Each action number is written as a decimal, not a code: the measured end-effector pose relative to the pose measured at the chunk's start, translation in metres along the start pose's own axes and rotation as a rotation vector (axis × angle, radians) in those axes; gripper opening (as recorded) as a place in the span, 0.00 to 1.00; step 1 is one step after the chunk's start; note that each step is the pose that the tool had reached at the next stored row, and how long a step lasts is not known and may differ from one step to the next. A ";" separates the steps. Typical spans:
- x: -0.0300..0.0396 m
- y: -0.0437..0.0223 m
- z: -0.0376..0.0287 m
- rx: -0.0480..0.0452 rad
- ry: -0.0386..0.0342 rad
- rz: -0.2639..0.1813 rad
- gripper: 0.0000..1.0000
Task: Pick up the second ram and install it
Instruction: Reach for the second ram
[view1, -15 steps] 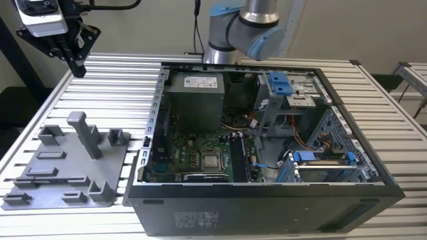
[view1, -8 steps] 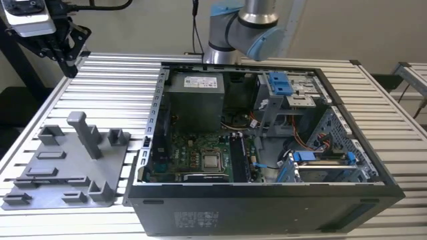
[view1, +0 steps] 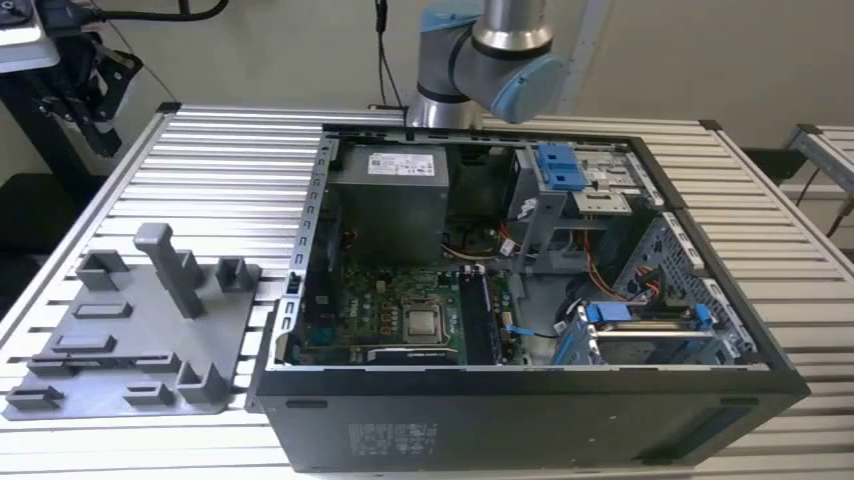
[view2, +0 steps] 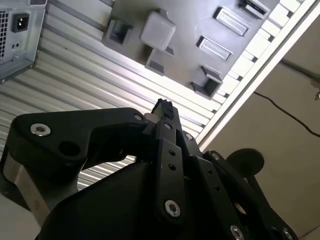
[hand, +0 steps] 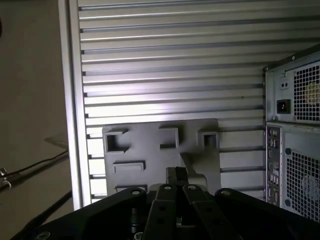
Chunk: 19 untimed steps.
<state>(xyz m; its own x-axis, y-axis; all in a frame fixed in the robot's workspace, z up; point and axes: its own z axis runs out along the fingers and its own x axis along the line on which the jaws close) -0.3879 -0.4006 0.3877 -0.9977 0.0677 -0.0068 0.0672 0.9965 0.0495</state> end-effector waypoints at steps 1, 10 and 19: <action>0.0032 -0.0002 0.0000 0.0000 0.0001 -0.001 0.11; 0.0149 -0.0011 0.0019 -0.0005 0.0017 -0.060 0.11; 0.0243 -0.0017 0.0021 -0.0009 0.0019 -0.066 0.11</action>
<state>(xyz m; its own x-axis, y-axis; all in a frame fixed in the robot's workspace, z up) -0.4122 -0.4006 0.3854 -1.0000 0.0018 -0.0082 0.0014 0.9988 0.0499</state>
